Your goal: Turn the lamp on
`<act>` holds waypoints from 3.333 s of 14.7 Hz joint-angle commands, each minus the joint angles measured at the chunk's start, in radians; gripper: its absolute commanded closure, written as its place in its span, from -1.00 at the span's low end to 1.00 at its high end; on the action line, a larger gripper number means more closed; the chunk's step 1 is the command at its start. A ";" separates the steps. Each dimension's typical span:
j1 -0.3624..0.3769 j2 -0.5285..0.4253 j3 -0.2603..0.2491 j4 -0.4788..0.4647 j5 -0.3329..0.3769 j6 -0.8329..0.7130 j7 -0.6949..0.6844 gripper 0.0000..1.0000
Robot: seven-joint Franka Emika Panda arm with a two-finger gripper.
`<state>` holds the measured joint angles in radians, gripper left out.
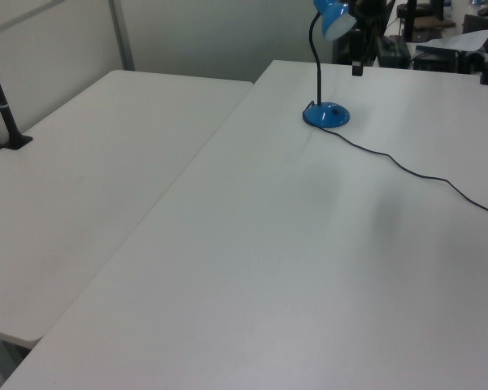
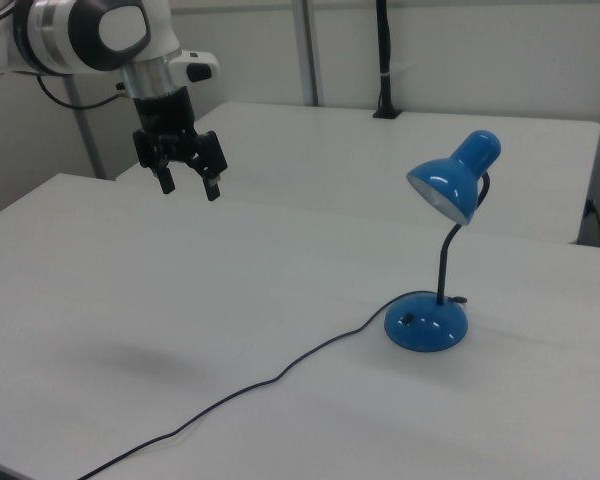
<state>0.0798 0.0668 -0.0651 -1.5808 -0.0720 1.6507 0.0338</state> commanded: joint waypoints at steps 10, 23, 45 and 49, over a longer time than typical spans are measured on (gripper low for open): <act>0.003 -0.013 -0.007 -0.011 0.018 -0.014 -0.031 0.21; -0.073 -0.001 -0.007 -0.010 0.009 -0.006 -0.031 1.00; -0.393 0.416 -0.009 -0.209 0.020 1.086 0.207 1.00; -0.399 0.423 -0.009 -0.206 0.017 1.117 0.205 1.00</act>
<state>-0.3198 0.4990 -0.0754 -1.7847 -0.0706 2.7509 0.2259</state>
